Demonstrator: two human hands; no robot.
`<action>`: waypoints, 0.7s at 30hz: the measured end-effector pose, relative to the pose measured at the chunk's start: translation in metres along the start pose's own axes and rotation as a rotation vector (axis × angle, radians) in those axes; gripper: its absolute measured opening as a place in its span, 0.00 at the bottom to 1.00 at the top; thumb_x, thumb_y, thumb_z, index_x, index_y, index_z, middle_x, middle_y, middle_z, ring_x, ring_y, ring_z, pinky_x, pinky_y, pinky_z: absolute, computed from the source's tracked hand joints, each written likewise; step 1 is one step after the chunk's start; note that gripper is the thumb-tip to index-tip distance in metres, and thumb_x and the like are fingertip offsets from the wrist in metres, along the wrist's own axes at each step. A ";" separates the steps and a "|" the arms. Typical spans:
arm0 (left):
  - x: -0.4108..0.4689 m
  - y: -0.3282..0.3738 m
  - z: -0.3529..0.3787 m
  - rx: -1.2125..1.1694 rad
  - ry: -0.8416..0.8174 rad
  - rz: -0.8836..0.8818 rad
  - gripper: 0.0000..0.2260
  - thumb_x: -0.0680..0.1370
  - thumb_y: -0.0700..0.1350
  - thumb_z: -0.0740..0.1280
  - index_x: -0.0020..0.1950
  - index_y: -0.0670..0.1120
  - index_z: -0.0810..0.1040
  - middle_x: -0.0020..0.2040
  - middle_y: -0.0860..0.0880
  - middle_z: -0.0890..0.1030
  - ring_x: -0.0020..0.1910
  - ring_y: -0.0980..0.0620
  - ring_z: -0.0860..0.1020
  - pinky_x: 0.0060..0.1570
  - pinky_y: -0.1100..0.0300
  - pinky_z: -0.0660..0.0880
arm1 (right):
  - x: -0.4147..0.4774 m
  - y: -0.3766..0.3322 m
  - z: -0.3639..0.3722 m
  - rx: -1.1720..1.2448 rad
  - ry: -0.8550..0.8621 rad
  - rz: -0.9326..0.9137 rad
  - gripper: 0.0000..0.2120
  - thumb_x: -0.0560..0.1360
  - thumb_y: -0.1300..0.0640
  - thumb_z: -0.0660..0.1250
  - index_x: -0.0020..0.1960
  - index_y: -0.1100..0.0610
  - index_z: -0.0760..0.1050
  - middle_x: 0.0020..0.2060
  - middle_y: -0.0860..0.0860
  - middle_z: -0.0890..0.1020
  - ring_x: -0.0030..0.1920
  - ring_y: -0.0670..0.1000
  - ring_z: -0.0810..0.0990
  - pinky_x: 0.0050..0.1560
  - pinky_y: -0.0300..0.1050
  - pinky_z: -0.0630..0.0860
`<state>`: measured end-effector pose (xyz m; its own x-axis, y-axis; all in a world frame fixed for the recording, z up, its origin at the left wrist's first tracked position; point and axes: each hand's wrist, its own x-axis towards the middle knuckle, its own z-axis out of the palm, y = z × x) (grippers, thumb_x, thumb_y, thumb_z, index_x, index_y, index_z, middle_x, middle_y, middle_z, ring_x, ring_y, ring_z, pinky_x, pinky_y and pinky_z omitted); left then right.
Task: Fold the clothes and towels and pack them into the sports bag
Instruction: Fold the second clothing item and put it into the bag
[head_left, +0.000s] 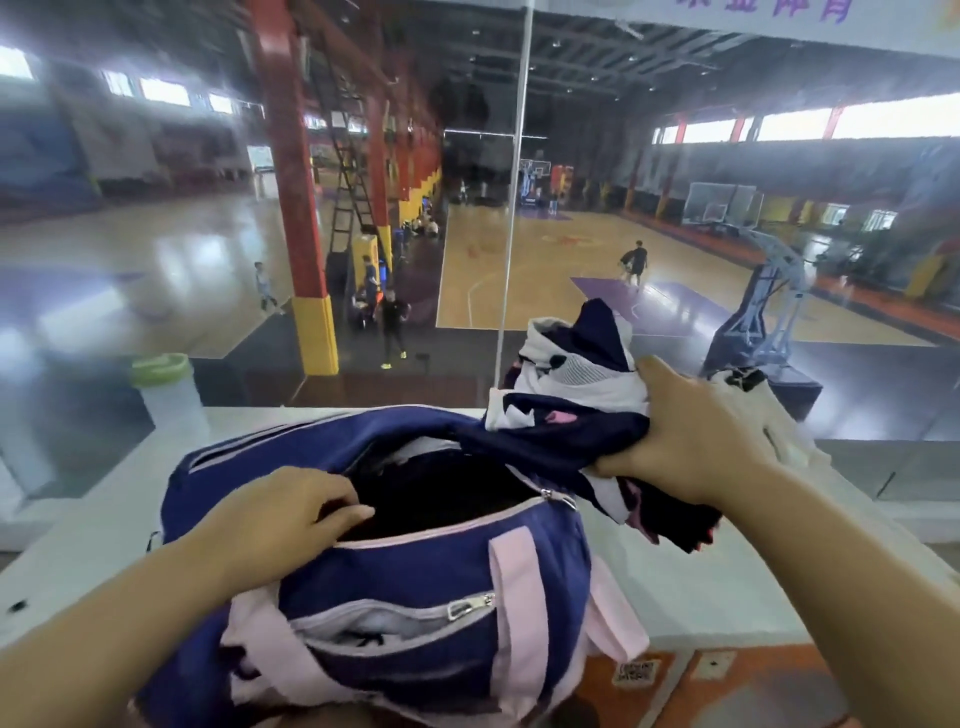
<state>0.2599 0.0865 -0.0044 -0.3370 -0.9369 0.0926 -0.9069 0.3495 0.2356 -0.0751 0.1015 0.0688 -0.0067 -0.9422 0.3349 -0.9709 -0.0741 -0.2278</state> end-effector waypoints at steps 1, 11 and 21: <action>-0.004 -0.011 -0.002 -0.005 -0.022 -0.044 0.09 0.75 0.61 0.62 0.41 0.60 0.77 0.42 0.59 0.81 0.42 0.61 0.77 0.45 0.57 0.75 | 0.002 -0.010 0.006 0.038 0.008 -0.024 0.36 0.52 0.34 0.72 0.53 0.48 0.66 0.45 0.47 0.77 0.47 0.57 0.78 0.46 0.53 0.76; -0.026 -0.064 -0.002 0.328 -0.315 -0.392 0.25 0.67 0.67 0.61 0.64 0.72 0.63 0.65 0.47 0.59 0.65 0.40 0.58 0.63 0.47 0.65 | -0.001 -0.120 0.037 -0.063 -0.073 -0.388 0.32 0.58 0.35 0.71 0.54 0.49 0.65 0.49 0.46 0.76 0.51 0.55 0.78 0.47 0.50 0.70; -0.027 -0.079 -0.006 0.150 -0.268 -0.290 0.38 0.64 0.58 0.64 0.73 0.55 0.57 0.67 0.48 0.57 0.51 0.45 0.78 0.55 0.54 0.75 | 0.014 -0.162 0.075 -0.423 -0.185 -0.642 0.31 0.61 0.37 0.69 0.58 0.49 0.64 0.51 0.49 0.75 0.50 0.58 0.77 0.44 0.52 0.61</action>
<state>0.3423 0.0842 -0.0195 -0.0987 -0.9714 -0.2161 -0.9939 0.0855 0.0696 0.1004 0.0759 0.0415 0.5899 -0.7989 0.1173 -0.7800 -0.5263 0.3384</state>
